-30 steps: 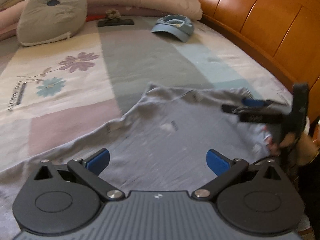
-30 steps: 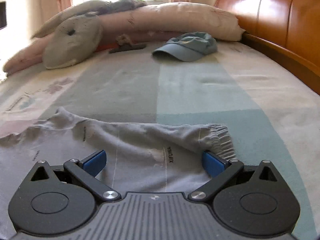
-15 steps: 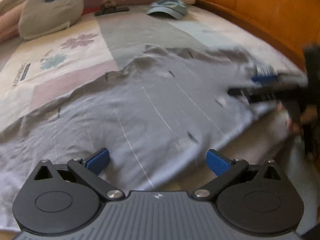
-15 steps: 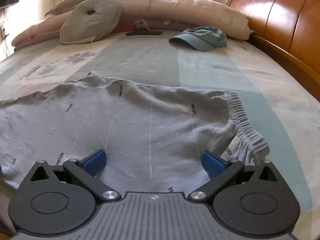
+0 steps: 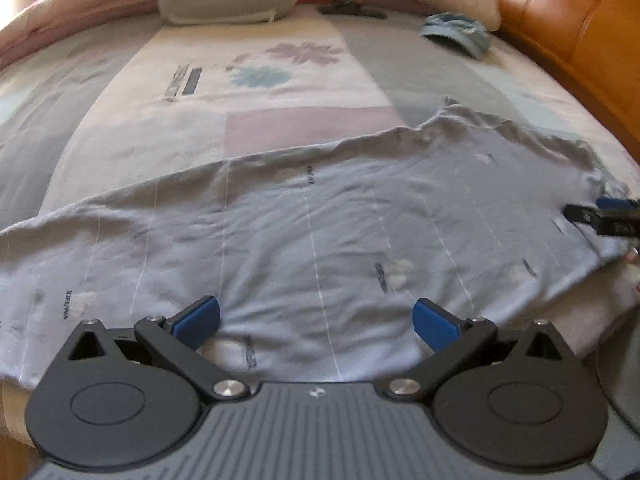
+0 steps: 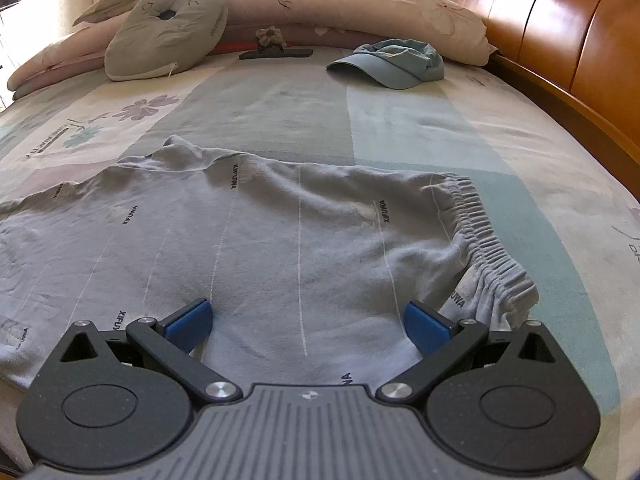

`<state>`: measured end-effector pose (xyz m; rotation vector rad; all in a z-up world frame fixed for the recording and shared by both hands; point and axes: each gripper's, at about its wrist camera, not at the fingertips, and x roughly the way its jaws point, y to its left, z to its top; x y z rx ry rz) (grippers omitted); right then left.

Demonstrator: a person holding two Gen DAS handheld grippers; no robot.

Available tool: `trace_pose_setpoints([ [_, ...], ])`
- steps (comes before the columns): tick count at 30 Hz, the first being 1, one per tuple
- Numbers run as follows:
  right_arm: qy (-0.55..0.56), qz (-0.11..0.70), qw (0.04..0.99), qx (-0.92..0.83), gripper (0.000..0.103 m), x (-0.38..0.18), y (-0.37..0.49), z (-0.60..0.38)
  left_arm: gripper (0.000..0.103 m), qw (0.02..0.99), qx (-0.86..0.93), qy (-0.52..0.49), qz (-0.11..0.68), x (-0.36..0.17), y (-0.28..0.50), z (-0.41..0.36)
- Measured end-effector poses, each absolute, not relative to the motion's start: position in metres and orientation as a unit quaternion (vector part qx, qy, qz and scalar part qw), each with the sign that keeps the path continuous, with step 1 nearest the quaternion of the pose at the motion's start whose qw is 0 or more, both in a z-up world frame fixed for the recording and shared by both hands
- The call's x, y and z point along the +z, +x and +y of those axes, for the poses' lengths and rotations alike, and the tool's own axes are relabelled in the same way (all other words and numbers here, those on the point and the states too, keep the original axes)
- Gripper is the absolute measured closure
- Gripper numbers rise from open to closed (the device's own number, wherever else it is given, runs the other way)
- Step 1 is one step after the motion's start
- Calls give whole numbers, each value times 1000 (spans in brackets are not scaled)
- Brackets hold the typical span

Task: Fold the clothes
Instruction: 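Press the grey pants and shirt flat with both open tools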

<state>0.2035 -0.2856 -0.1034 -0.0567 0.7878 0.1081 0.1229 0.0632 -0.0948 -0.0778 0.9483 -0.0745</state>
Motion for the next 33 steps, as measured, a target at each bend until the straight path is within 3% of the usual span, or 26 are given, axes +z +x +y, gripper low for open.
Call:
trace_pose_setpoints([
  [4,-26,384,922,50,0,-103,203,-286,1,878,-78,-86,464,-82,114,75],
  [8,-27,389,920,49,0,-102,205,-285,1,901,-21,-36,432,-66,121,86],
  [18,-40,427,902,49,0,-89,207,-276,1,897,24,-19,442,-96,120,102],
  [24,-51,374,919,117,0,-66,174,-226,1,893,8,-13,450,-87,106,107],
  [28,-56,389,905,165,0,-79,170,-187,1,905,7,-25,424,-74,115,119],
  [33,-86,402,898,159,0,-95,159,-162,1,885,17,-60,461,-93,112,143],
])
